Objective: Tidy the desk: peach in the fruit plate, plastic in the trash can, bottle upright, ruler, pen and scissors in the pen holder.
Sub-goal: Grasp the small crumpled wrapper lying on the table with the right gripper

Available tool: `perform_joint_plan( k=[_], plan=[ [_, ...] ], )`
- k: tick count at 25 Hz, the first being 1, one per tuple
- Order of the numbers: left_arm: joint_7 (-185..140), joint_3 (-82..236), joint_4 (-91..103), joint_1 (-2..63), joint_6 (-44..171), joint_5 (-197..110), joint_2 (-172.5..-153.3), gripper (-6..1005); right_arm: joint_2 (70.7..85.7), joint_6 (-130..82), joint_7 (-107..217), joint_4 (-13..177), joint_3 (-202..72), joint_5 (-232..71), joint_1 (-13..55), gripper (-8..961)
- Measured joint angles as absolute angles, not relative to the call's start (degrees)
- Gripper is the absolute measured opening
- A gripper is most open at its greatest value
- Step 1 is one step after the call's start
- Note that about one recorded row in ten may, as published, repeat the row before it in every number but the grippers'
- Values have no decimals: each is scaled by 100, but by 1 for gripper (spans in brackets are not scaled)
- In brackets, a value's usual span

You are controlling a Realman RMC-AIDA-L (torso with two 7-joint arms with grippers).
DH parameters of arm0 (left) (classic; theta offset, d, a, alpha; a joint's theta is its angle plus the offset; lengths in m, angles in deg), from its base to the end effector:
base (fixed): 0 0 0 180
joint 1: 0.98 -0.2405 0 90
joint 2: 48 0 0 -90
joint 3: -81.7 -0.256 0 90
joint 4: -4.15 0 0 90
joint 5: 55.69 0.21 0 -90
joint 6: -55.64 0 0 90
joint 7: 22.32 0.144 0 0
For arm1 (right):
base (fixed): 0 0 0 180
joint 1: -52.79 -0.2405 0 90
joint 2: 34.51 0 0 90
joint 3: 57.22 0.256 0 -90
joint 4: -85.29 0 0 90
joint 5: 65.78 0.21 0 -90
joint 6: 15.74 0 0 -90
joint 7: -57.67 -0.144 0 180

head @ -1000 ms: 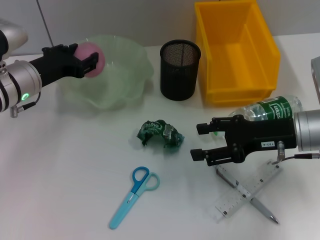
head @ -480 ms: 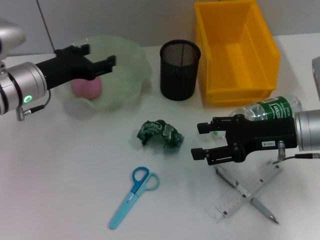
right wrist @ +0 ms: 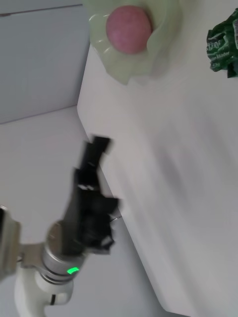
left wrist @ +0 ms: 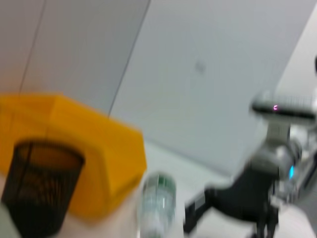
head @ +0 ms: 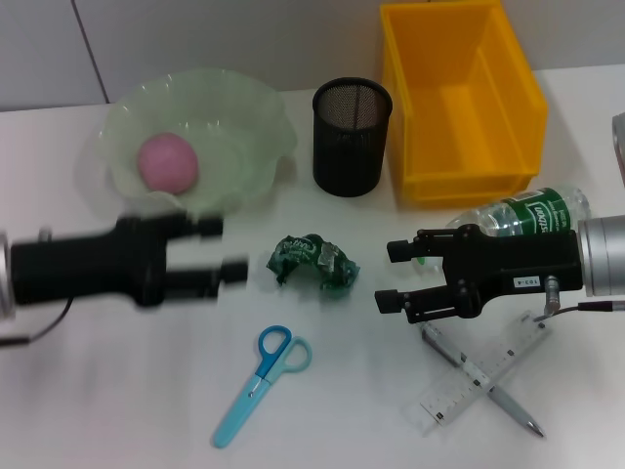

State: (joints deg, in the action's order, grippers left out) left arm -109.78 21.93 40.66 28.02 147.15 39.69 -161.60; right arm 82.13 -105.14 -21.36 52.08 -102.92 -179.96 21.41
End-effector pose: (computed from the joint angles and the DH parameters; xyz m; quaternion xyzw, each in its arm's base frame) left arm -0.2390 0.3254 0.0066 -0.9320 -0.2309 -0.2760 0.0438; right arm 0.2643 0.3244 -0.0106 -0.9509 0.2120 0.2112 0.0787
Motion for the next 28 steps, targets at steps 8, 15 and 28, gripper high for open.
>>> perform_joint_plan(
  k=[8,15,28],
  plan=[
    [-10384,2201,4165,2437,14454,4645,-16222,829,8212,-10481,-2121,5146,-10332,-18023,2113,787],
    [-10271,2202,4162,2366,14335,4686,-16238,828,8226,-10675,-3094,4072,-10452,-18012,1954,785],
    [-10319,2202,4143,2318,14240,4688,-16248,826,8448,-10339,-4968,3598,-11454,-20612,79,781]
  ],
)
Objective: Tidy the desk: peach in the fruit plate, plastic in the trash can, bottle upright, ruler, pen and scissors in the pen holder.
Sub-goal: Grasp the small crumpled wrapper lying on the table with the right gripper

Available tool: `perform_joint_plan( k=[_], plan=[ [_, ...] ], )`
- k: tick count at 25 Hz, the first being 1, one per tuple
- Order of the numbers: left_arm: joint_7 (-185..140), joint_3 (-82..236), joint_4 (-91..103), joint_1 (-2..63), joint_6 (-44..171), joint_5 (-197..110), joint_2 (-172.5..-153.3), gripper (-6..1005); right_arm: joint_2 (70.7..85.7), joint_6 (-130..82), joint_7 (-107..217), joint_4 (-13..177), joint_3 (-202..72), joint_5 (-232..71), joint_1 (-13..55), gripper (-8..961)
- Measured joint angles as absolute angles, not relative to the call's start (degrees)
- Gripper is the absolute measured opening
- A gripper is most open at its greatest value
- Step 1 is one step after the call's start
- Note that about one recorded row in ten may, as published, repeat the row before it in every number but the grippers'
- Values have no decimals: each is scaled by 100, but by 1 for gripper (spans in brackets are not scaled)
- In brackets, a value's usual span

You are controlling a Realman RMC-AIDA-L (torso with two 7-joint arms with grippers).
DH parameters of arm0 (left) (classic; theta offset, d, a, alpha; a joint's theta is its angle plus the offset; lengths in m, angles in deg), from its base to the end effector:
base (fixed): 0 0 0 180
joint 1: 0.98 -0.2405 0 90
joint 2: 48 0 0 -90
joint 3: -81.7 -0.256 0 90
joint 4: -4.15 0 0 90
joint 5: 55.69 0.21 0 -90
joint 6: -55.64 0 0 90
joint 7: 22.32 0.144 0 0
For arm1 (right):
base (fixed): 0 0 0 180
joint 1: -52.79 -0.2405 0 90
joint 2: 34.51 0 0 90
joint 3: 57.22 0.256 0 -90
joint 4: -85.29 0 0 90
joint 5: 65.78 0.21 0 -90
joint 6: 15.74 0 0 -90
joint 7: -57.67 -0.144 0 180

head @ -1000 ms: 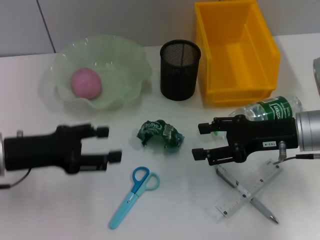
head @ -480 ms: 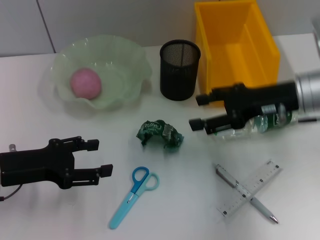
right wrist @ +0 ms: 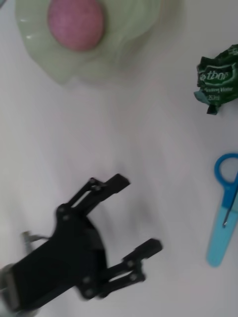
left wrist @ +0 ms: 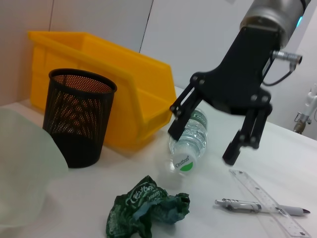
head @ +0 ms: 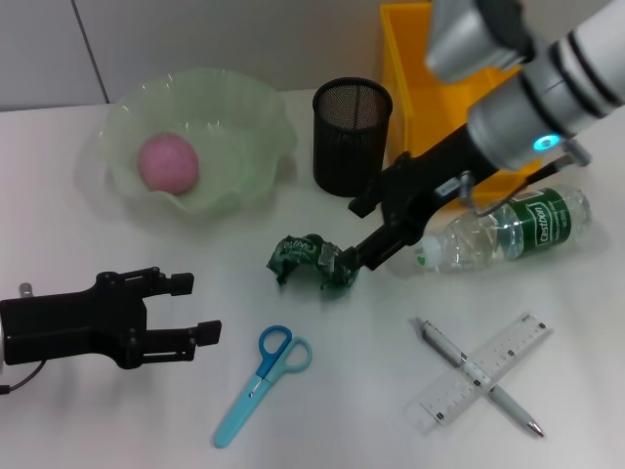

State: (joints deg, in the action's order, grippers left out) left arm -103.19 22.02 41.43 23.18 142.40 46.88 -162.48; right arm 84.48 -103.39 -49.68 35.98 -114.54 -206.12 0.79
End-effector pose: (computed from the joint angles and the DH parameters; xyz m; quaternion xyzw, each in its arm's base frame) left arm -0.2802 0.3048 -0.0063 -0.9493 -0.2239 -0.2043 0.0840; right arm 0.1508 0.3987 -0.0169 -0.9875 0.1357 -0.0603 0.0522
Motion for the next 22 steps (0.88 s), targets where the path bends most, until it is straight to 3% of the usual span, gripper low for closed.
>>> perform_joint_plan(
  k=[22],
  plan=[
    [-10387,2217,4115,2267,14194,4675,-16235,822,8501,-8150,-4244,4972,-12939,-19405,146,773]
  ],
)
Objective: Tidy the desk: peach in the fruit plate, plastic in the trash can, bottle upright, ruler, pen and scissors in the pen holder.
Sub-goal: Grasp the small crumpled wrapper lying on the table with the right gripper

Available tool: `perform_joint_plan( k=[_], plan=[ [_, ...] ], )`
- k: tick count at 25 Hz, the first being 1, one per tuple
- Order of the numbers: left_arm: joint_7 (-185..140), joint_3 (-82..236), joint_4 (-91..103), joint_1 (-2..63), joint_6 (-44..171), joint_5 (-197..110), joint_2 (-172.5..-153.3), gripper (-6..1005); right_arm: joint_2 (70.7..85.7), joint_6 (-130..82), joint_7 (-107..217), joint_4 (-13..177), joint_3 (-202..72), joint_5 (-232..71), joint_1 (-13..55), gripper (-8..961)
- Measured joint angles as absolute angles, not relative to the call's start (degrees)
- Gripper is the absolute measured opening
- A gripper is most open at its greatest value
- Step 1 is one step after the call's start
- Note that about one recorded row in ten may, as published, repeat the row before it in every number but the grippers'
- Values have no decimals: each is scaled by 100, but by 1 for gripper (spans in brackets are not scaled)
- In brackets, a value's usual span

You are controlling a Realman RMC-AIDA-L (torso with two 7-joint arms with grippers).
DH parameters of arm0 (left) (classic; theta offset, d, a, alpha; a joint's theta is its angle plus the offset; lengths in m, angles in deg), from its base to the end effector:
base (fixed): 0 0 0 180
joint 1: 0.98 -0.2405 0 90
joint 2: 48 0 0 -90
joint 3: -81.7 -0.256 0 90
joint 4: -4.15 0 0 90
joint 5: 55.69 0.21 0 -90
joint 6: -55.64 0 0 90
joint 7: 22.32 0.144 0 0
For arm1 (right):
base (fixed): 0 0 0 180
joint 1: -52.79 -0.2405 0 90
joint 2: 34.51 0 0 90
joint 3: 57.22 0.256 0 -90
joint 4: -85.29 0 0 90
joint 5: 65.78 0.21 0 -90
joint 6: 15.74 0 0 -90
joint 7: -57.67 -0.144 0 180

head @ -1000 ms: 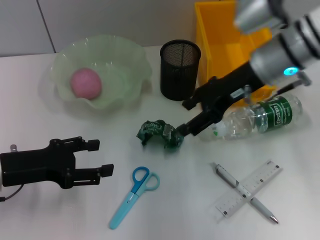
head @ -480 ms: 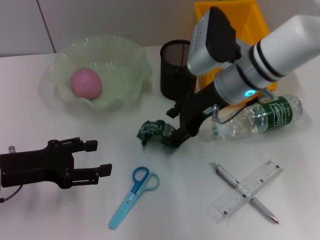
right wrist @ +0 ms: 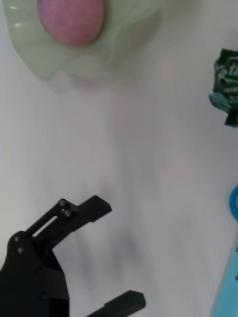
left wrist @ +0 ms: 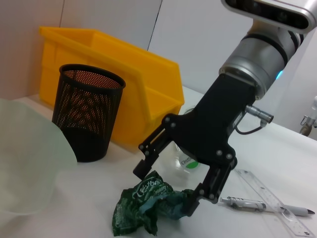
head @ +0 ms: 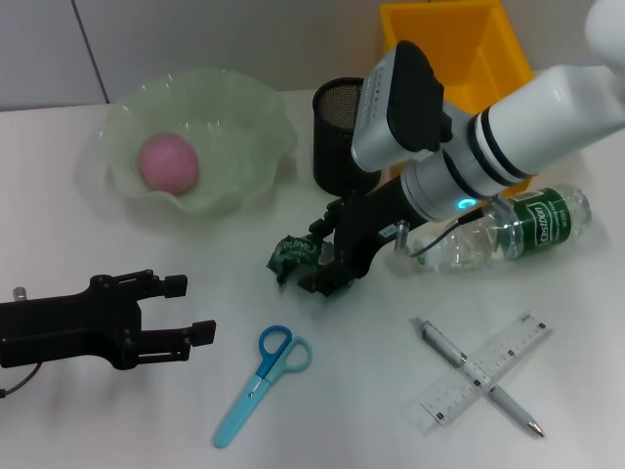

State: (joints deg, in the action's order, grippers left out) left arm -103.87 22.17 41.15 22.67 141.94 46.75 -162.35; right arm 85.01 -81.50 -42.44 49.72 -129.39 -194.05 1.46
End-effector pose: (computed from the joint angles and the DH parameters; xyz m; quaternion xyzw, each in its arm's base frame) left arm -0.2846 0.3032 -0.0056 -0.9458 -0.2369 -0.2040 0.0884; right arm 0.1704 0.4012 -0.0781 -0.9894 0.1007 -0.0527 0.0901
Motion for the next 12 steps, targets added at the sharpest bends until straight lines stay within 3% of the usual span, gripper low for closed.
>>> perform_joint_plan(
  k=[7,12],
  plan=[
    [-10357,2220,4115,2250,14184,4670,-16238,821,8510,-8054,-4250,5091,-12944,-19389,158,771],
    [-10348,2220,4115,2242,14185,4676,-16242,820,8507,-8055,-4249,5055,-12901,-19316,223,509]
  ],
)
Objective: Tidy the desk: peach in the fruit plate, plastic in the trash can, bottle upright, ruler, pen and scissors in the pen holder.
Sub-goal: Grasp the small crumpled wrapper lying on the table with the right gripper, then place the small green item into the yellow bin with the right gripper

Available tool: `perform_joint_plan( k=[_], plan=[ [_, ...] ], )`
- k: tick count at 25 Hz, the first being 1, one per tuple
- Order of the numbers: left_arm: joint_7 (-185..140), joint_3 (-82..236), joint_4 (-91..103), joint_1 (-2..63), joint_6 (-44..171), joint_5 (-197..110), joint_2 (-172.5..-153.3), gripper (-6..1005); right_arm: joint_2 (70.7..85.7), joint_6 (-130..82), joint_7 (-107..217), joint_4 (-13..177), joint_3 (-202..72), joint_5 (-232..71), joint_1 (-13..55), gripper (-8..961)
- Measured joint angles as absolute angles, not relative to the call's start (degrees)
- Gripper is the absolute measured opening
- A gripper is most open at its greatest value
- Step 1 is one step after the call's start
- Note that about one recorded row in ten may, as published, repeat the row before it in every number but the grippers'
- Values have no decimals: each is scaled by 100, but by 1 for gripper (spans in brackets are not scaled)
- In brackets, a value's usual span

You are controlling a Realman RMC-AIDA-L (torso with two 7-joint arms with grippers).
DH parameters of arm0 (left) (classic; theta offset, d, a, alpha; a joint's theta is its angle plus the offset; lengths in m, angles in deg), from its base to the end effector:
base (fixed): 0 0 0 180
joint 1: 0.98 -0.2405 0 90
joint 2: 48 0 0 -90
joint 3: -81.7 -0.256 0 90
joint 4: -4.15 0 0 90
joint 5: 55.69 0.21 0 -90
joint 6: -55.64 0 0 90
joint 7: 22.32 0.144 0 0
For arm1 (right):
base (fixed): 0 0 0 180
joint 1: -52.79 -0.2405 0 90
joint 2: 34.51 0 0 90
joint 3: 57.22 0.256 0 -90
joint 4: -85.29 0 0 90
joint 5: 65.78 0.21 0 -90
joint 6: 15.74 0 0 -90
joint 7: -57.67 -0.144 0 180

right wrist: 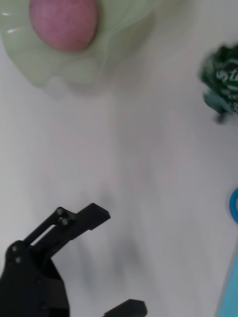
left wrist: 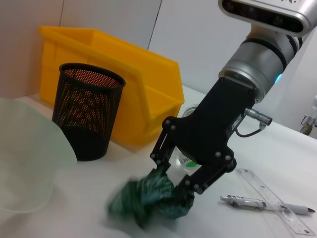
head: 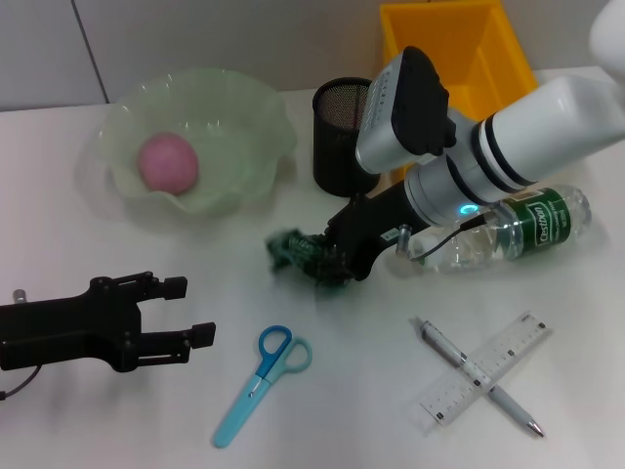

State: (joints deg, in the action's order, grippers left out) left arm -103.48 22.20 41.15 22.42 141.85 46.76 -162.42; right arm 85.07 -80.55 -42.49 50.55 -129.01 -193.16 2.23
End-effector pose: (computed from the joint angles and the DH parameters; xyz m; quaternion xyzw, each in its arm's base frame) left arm -0.2858 0.3021 -0.0060 -0.9459 -0.2361 -0.2037 0.0900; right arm 0.1767 0.3997 -0.0794 -0.9875 0.1175 -0.0450 0.0948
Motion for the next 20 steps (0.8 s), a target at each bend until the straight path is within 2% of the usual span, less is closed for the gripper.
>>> perform_joint_plan(
  k=[5,9,13,17,20],
  plan=[
    [-10360,2220,4115,2231,14185,4676,-16241,820,8483,-8117,-4233,4970,-12892,-19245,296,299],
    [-10370,2220,4121,2227,14185,4680,-16231,819,8473,-8249,-4232,4892,-12879,-19242,333,190],
    [-10384,2220,4125,2220,14186,4685,-16218,818,8462,-9123,-4265,3977,-12321,-19239,679,80],
    [-10392,2220,4125,2220,14185,4687,-16216,818,8445,-9865,-4262,3334,-11499,-19020,916,21],
    [-10400,2219,4125,2221,14186,4687,-16216,817,8356,-10315,-4185,2996,-10725,-18499,1118,6]
  ],
)
